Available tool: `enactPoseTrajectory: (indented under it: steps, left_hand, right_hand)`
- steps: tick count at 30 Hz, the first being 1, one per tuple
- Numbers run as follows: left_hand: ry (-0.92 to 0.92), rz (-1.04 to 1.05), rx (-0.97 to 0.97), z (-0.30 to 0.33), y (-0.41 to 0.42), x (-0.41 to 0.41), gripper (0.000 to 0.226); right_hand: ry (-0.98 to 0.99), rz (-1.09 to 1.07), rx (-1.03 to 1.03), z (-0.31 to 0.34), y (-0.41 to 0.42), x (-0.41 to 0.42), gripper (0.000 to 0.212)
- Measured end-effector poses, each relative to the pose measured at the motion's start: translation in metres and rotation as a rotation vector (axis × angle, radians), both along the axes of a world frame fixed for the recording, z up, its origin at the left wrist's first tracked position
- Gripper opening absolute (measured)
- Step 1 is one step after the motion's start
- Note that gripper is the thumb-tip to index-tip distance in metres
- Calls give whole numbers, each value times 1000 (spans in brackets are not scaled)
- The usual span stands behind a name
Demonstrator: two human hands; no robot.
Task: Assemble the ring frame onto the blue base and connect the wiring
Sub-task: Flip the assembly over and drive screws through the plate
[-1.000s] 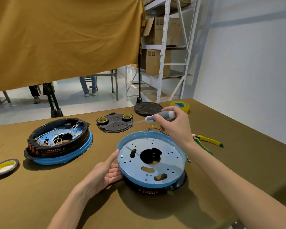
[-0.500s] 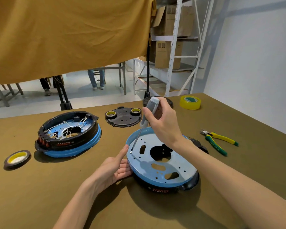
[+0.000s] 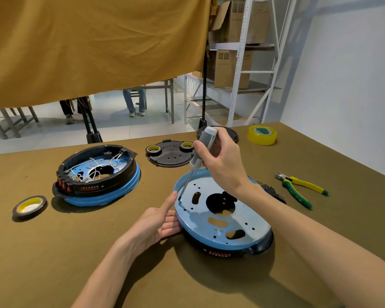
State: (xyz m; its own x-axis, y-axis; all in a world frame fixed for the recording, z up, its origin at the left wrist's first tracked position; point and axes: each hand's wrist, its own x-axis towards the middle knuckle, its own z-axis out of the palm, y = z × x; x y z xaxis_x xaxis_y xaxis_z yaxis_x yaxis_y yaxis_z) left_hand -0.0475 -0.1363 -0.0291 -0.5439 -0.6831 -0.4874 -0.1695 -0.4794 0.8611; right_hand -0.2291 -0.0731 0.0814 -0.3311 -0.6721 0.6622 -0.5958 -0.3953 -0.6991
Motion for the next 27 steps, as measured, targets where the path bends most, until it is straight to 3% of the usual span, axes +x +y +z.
enactPoseTrajectory:
  steps: [27]
  left_hand:
    - [-2, -1, -13, -2, 0, 1, 99]
  right_hand:
    - [-126, -17, 32, -3, 0, -8, 20]
